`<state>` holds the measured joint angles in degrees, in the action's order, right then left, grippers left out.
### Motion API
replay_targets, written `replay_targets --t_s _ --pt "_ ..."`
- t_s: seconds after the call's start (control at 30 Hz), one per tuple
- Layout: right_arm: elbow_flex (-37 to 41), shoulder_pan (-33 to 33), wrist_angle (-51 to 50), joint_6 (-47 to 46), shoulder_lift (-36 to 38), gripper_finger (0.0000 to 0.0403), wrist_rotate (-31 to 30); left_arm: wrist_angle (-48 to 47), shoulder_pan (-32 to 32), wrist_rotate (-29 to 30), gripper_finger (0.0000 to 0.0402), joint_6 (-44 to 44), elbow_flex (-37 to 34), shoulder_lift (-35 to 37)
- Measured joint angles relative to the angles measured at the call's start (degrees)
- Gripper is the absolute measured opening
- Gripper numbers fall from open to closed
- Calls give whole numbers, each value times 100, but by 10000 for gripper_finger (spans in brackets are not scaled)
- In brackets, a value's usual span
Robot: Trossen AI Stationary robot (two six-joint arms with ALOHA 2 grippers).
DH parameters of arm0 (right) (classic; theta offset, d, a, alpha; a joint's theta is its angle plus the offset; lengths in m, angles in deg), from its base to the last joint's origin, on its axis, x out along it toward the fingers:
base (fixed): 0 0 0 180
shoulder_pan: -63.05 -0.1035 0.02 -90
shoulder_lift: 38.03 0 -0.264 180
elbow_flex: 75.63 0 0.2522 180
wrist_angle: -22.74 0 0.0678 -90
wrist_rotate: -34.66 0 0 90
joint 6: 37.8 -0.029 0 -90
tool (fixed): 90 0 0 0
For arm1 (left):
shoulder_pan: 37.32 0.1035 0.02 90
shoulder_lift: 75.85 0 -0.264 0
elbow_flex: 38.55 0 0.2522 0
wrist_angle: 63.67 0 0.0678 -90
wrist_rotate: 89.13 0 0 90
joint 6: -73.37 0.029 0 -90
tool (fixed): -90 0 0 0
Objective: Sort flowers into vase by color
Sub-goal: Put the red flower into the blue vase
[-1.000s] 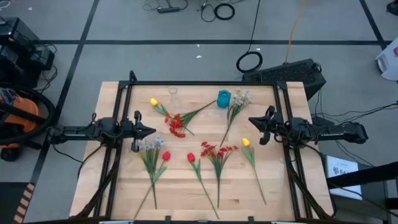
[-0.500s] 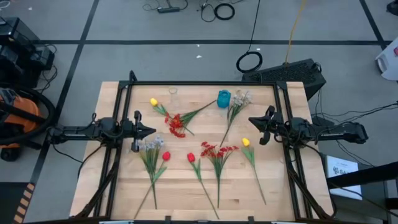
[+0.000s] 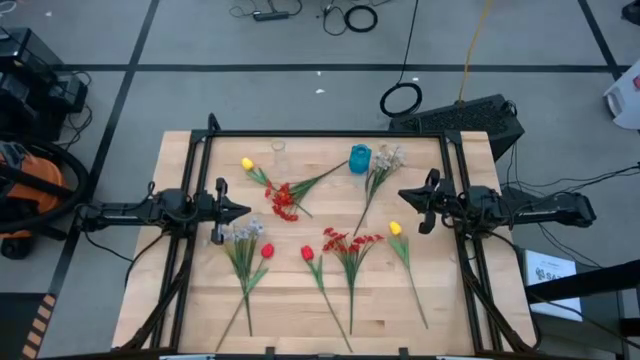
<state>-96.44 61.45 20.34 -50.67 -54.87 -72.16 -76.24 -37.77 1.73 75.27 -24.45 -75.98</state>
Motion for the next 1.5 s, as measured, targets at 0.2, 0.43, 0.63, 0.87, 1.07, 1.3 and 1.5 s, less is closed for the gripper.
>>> replay_targets --t_s 0.2,0.43,0.63,0.87,1.07,1.3,1.5 --pt "-1613 -307 -1807 -1072 -1447 0 -660 0 0 0 15 1 1 1" --pt "-3797 -813 -3958 -3494 -3957 0 -1189 0 0 0 15 -1 0 1" --pt "-5656 -1177 -5862 -5713 -6039 0 -1130 0 0 -2 15 1 2 -1" --pt "-7076 -1367 -7026 -7348 -7671 0 173 0 0 -2 15 0 1 -1" --pt "-7352 -1470 -6980 -8093 -8334 0 673 0 0 0 15 1 2 -1" --pt "-7365 -1660 -6876 -8854 -8755 30 822 0 0 -1 15 0 2 0" --pt "-7368 -1808 -6459 -9008 -8945 92 820 0 0 0 15 1 1 -1"
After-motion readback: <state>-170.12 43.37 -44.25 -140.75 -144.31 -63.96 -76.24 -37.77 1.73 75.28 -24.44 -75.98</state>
